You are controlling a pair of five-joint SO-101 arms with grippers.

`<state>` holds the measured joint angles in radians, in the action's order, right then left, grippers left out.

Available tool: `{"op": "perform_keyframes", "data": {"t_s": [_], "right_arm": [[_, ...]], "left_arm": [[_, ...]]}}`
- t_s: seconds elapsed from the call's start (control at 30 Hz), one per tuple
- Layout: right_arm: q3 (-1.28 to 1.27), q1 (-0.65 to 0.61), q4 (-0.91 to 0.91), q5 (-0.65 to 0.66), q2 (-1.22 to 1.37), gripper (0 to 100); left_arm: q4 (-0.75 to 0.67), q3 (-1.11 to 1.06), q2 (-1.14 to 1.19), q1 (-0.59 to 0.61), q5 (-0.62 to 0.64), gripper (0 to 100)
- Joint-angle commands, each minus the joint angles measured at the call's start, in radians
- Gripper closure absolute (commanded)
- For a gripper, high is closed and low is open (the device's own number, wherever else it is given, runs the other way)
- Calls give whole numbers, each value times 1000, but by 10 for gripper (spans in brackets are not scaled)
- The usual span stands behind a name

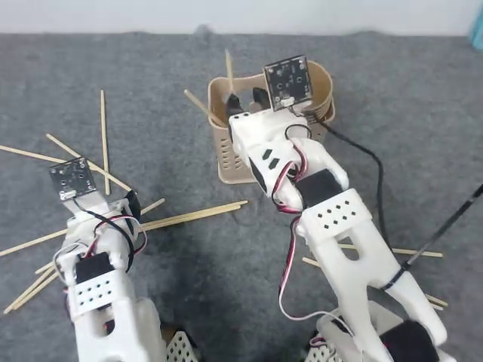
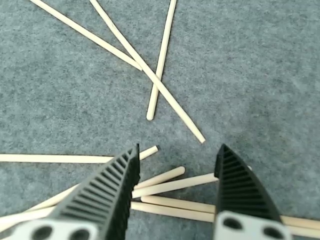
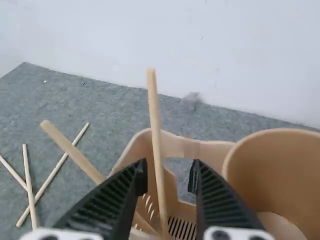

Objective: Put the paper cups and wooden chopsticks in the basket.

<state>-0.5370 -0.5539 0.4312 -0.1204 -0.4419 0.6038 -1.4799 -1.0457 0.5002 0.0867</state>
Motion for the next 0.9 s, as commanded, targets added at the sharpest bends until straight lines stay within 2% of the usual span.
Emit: {"op": "perform_keyframes", "data": {"t_s": [0.0, 0.23, 0.47, 0.6, 0.73, 0.87], "right_arm": [[146, 18, 119, -2, -93, 858], [364, 76, 503, -2, -262, 857], [387, 208, 963, 5, -386, 859], [374, 275, 1207, 126, -401, 859], [233, 337, 1308, 250, -404, 859], [-34, 438, 1237, 374, -395, 859]], "left_arm": [[-28, 2, -20, -9, -9, 768], [-29, 2, -20, -9, -9, 768], [-29, 2, -20, -9, -9, 768], [-29, 2, -20, -9, -9, 768], [-29, 2, -20, -8, -9, 768], [-29, 1, -20, -8, -9, 768]]}}
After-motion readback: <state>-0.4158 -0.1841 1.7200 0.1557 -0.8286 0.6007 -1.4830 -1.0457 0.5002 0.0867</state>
